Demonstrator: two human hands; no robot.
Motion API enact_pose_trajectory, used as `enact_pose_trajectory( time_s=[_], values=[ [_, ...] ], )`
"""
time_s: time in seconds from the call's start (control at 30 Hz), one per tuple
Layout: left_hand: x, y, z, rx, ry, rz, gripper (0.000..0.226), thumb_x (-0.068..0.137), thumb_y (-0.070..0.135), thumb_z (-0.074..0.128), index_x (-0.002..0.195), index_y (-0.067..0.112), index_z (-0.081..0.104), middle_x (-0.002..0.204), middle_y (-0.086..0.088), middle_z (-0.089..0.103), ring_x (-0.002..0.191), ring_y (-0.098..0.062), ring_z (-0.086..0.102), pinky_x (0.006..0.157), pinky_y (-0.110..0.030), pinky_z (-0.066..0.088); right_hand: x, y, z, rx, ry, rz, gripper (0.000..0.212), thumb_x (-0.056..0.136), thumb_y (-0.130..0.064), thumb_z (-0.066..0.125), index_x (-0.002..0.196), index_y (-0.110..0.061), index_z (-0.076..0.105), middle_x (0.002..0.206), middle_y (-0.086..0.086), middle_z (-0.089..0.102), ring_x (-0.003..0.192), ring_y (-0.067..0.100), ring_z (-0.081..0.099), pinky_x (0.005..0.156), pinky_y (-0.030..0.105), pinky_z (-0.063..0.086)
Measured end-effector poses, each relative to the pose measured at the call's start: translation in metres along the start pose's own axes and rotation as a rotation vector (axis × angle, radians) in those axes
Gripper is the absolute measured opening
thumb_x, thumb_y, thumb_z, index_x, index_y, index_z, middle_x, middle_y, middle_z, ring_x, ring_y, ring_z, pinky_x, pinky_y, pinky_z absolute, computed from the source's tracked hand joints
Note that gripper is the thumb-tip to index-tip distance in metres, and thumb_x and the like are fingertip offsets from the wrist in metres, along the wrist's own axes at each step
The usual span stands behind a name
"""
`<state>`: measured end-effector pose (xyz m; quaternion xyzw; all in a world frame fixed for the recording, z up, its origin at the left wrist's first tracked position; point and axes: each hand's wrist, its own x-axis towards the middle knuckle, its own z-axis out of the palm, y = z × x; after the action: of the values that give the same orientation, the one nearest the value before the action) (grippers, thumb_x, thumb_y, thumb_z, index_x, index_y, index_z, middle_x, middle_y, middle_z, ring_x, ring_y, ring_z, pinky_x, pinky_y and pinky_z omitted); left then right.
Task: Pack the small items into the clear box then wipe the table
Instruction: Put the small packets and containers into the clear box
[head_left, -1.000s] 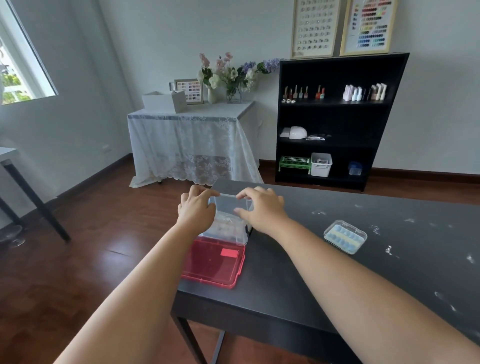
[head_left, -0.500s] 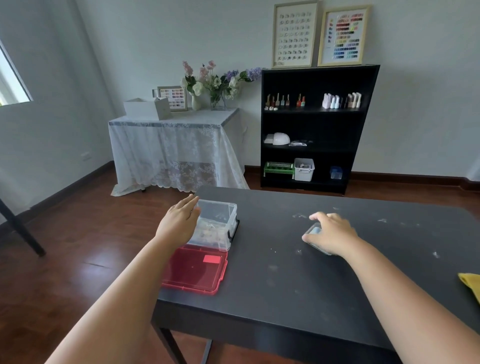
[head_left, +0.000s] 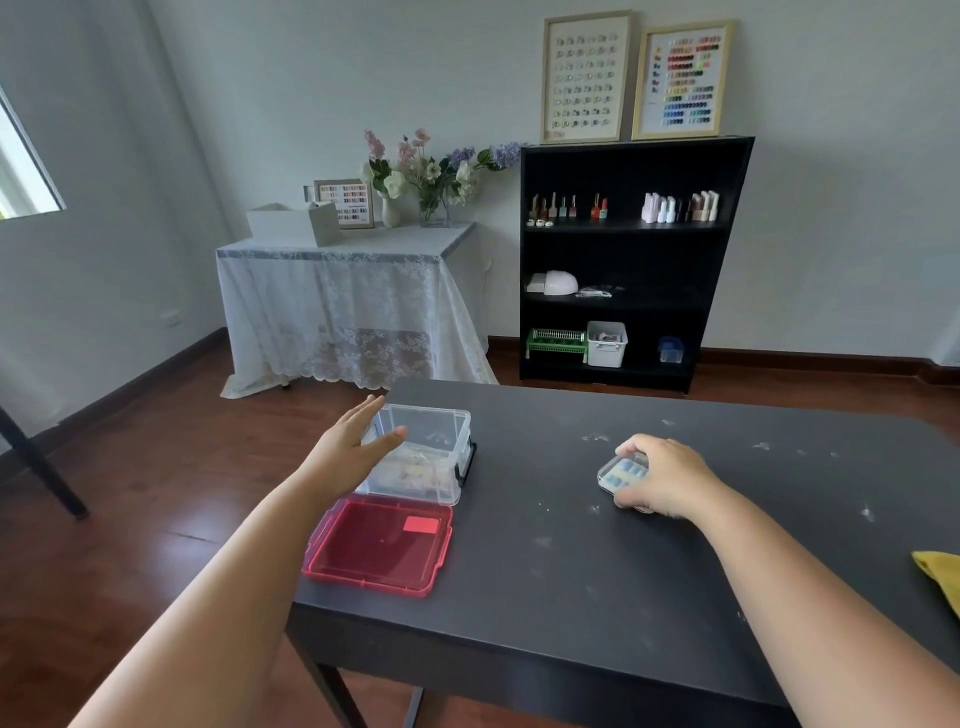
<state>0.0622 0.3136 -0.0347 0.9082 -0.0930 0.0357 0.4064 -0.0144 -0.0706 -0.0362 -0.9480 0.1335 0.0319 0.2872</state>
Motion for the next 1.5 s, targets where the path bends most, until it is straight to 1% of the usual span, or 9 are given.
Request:
enact_pose_trajectory(
  time_s=[0.1, 0.3, 0.47, 0.63, 0.93, 1.13, 1.27, 1.4, 1.5],
  values=[
    [-0.004, -0.003, -0.002, -0.094, -0.026, -0.025, 0.093, 0.065, 0.071, 0.068, 0.144, 0.040, 0.031, 0.154, 0.015, 0.027, 0.137, -0.004, 0.031, 0.112, -0.031, 0.025, -0.001, -0.016, 0.001, 0.158, -0.029, -0.094, 0.055, 0.058, -0.029, 0.075, 0.108, -0.043, 0.056, 0.112, -0.004, 0.055, 0.090, 0.014, 0.059, 0.054, 0.021, 0.047],
    [-0.007, -0.002, -0.002, -0.070, -0.062, -0.026, 0.122, 0.045, 0.074, 0.080, 0.147, 0.037, 0.025, 0.154, 0.022, 0.019, 0.135, 0.004, 0.021, 0.115, -0.031, 0.020, -0.001, -0.086, 0.015, 0.347, -0.032, -0.395, 0.051, 0.065, -0.037, 0.080, 0.112, -0.042, 0.060, 0.113, -0.009, 0.061, 0.106, 0.010, 0.057, 0.080, 0.025, 0.045],
    [-0.007, -0.002, -0.002, -0.118, -0.073, -0.062, 0.128, 0.041, 0.069, 0.084, 0.149, 0.034, 0.024, 0.155, 0.021, 0.018, 0.136, 0.003, 0.021, 0.115, -0.033, 0.022, 0.007, -0.150, 0.038, 0.374, -0.049, -0.558, 0.050, 0.068, -0.042, 0.079, 0.114, -0.038, 0.060, 0.118, -0.007, 0.058, 0.105, 0.010, 0.054, 0.075, 0.018, 0.040],
    [-0.006, -0.003, -0.003, -0.131, -0.089, -0.084, 0.128, 0.041, 0.067, 0.086, 0.148, 0.035, 0.023, 0.155, 0.020, 0.020, 0.139, -0.001, 0.021, 0.114, -0.033, 0.024, 0.020, -0.188, 0.070, 0.279, -0.194, -0.592, 0.049, 0.070, -0.043, 0.080, 0.115, -0.034, 0.061, 0.133, -0.006, 0.055, 0.123, 0.013, 0.049, 0.093, 0.026, 0.038],
    [-0.004, -0.006, -0.006, -0.063, -0.115, -0.033, 0.131, 0.042, 0.060, 0.087, 0.150, 0.027, 0.021, 0.157, 0.016, 0.017, 0.136, 0.004, 0.018, 0.111, -0.024, 0.020, 0.027, -0.202, 0.101, 0.125, -0.153, -0.635, 0.040, 0.076, -0.049, 0.074, 0.110, -0.029, 0.065, 0.118, -0.008, 0.042, 0.108, 0.014, 0.049, 0.090, 0.031, 0.041],
    [-0.004, -0.009, -0.003, -0.097, -0.110, -0.034, 0.136, 0.038, 0.060, 0.089, 0.150, 0.026, 0.020, 0.156, 0.018, 0.016, 0.138, 0.003, 0.016, 0.113, -0.025, 0.020, 0.025, -0.216, 0.105, 0.009, -0.193, -0.556, 0.032, 0.082, -0.056, 0.063, 0.104, -0.032, 0.065, 0.116, -0.004, 0.041, 0.098, 0.017, 0.049, 0.080, 0.033, 0.040],
    [-0.004, -0.009, -0.003, -0.061, -0.100, -0.023, 0.134, 0.038, 0.064, 0.086, 0.150, 0.030, 0.020, 0.156, 0.019, 0.017, 0.134, 0.007, 0.018, 0.107, -0.019, 0.019, 0.024, -0.226, 0.095, -0.160, -0.311, -0.552, 0.028, 0.095, -0.044, 0.049, 0.100, -0.022, 0.065, 0.110, 0.002, 0.053, 0.097, 0.022, 0.053, 0.078, 0.033, 0.040],
    [-0.005, -0.009, -0.004, -0.044, -0.102, -0.015, 0.133, 0.040, 0.064, 0.086, 0.150, 0.030, 0.020, 0.156, 0.020, 0.015, 0.137, 0.005, 0.018, 0.108, -0.021, 0.019, 0.020, -0.227, 0.087, -0.212, -0.396, -0.522, 0.038, 0.096, -0.016, 0.037, 0.120, -0.025, 0.064, 0.138, -0.001, 0.053, 0.126, 0.021, 0.047, 0.099, 0.031, 0.039],
    [-0.005, -0.008, -0.004, -0.035, -0.099, -0.013, 0.131, 0.041, 0.062, 0.086, 0.150, 0.029, 0.021, 0.157, 0.020, 0.015, 0.136, 0.005, 0.018, 0.107, -0.020, 0.019, 0.019, -0.224, 0.085, -0.228, -0.346, -0.558, 0.037, 0.090, -0.008, 0.046, 0.113, -0.027, 0.069, 0.133, 0.000, 0.058, 0.118, 0.020, 0.053, 0.081, 0.026, 0.041]
  ],
)
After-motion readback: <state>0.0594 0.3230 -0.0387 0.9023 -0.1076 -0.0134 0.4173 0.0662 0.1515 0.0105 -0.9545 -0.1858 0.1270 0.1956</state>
